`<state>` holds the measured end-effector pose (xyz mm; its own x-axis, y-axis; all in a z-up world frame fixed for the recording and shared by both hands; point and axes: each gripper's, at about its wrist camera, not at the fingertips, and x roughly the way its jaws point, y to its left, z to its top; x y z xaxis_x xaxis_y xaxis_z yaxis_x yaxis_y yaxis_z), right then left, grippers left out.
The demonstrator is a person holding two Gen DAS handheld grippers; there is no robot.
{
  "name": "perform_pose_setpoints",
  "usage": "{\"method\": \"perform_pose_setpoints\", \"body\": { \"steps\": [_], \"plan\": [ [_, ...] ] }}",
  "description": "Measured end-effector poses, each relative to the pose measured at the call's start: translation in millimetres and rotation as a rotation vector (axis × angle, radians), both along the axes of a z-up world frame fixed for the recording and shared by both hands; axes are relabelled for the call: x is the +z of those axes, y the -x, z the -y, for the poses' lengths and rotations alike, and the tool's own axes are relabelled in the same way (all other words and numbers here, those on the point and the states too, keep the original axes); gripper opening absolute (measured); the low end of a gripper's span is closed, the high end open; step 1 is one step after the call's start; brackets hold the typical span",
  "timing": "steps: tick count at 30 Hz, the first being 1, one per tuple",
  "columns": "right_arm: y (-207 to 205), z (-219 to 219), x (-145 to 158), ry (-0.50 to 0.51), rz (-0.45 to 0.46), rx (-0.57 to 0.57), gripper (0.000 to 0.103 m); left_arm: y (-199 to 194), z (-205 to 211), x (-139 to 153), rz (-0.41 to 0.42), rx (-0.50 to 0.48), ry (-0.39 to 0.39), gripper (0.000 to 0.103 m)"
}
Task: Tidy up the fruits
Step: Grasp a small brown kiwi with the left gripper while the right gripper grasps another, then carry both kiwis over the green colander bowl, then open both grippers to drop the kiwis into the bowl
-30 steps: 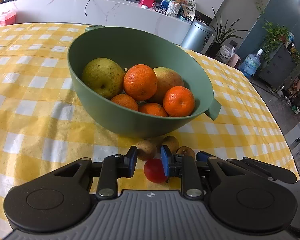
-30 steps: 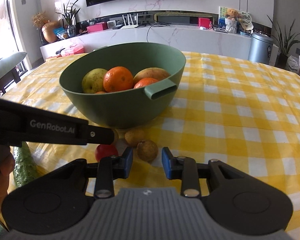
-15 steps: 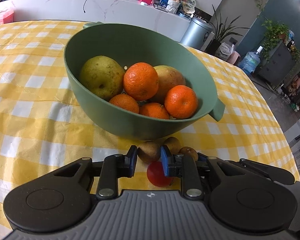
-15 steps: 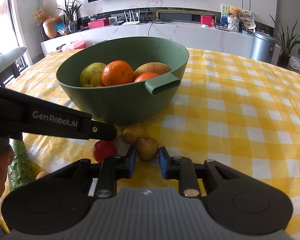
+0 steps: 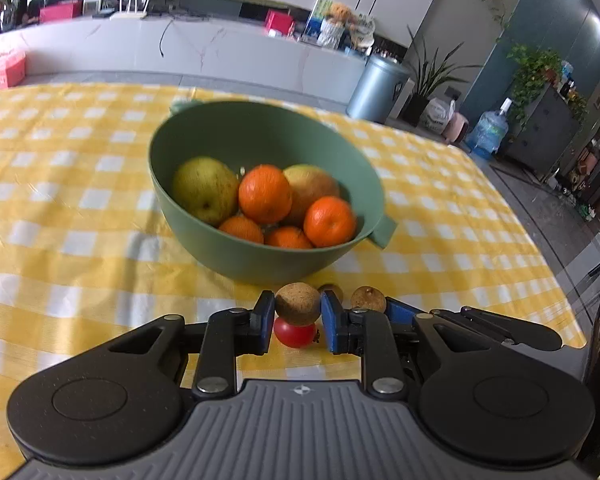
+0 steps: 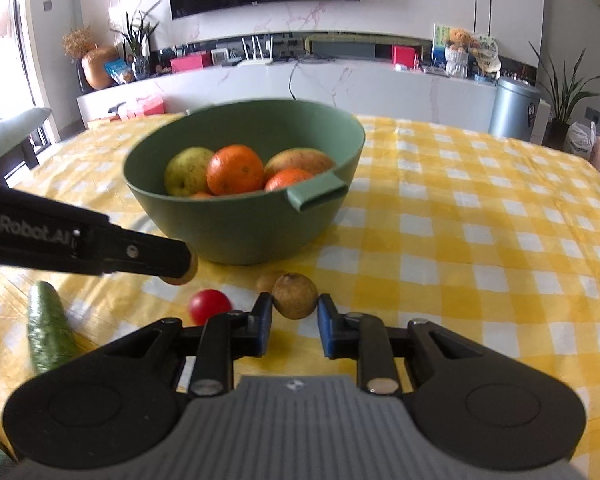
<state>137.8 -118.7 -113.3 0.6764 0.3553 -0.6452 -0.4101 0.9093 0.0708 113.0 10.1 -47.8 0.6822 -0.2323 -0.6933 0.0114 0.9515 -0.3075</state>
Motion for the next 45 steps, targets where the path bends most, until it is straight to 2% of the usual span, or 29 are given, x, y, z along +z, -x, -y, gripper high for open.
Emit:
{"method": "perform_pose_setpoints", "body": {
  "steps": [12,19,24,33,40,45],
  "plan": [
    [39.4,-1.5,45.9,-0.042,0.116,0.042,0.021,21.2,-4.6,45.9,0.099,0.017,-0.015,0.028],
    [42.7,-7.4,71.1,-0.044,0.164,0.057,0.021,15.2,-6.5,60.1,0.121,0.011,-0.033,0.028],
    [33.3,-16.6,83.9,-0.008,0.166,0.076,0.021,5.0,-10.3,70.2,0.139,0.007,-0.041,0.028],
    [7.9,-29.6,93.6,0.04,0.144,0.083,0.021,-23.6,-23.0,60.2,0.088,0.001,-0.02,0.028],
    [-18.3,-39.8,86.6,0.081,0.106,0.087,0.02,-44.5,-30.5,44.8,0.033,-0.012,-0.019,0.028],
    [-35.1,-46.8,76.6,0.111,0.069,0.089,0.02,-57.0,-30.9,36.0,-0.001,-0.025,-0.049,0.028]
  ]
}}
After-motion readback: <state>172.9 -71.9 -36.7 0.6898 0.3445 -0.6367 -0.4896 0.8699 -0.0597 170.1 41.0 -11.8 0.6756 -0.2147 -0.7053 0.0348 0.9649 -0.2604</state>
